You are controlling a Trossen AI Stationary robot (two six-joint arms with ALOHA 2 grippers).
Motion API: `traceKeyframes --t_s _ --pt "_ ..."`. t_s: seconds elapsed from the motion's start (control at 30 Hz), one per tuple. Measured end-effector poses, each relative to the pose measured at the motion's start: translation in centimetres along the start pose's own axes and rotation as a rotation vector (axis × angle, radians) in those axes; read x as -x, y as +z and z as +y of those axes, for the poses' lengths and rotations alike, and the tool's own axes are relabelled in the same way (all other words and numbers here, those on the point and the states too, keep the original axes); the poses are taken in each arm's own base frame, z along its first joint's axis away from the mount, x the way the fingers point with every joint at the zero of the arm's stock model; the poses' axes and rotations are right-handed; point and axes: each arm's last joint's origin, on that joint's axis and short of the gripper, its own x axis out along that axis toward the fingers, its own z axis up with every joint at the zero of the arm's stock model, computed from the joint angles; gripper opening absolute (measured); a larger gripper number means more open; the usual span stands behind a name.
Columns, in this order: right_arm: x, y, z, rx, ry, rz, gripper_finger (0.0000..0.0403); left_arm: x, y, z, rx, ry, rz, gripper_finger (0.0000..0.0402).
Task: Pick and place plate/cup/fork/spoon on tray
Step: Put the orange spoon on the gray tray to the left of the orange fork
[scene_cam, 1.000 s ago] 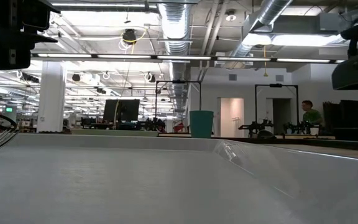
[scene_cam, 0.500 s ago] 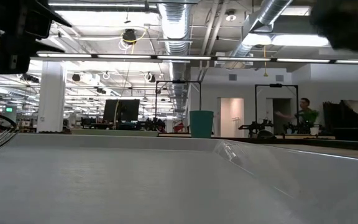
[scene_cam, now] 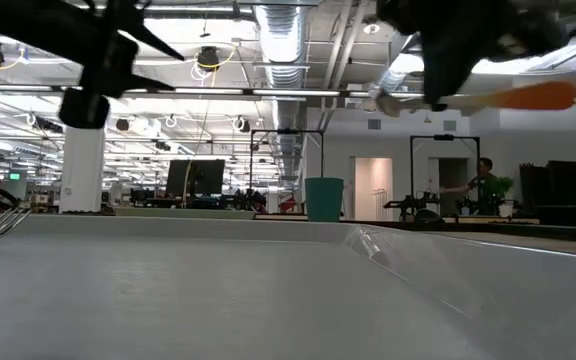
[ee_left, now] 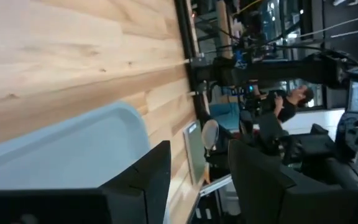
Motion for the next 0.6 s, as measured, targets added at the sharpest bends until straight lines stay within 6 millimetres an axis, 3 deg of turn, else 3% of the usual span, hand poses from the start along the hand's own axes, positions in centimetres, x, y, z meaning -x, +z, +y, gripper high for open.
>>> traceKeyframes --t_s 0.27,0.6 --pt "-0.2 1.3 0.1 0.192 0.016 -0.038 0.0011 -3.9 0.2 0.6 0.080 -0.032 0.085 0.0151" --pt "-0.3 2.5 0.0 0.371 0.000 -0.080 0.0011 -9.3 0.5 -1.7 0.016 -0.014 0.148 0.0151"
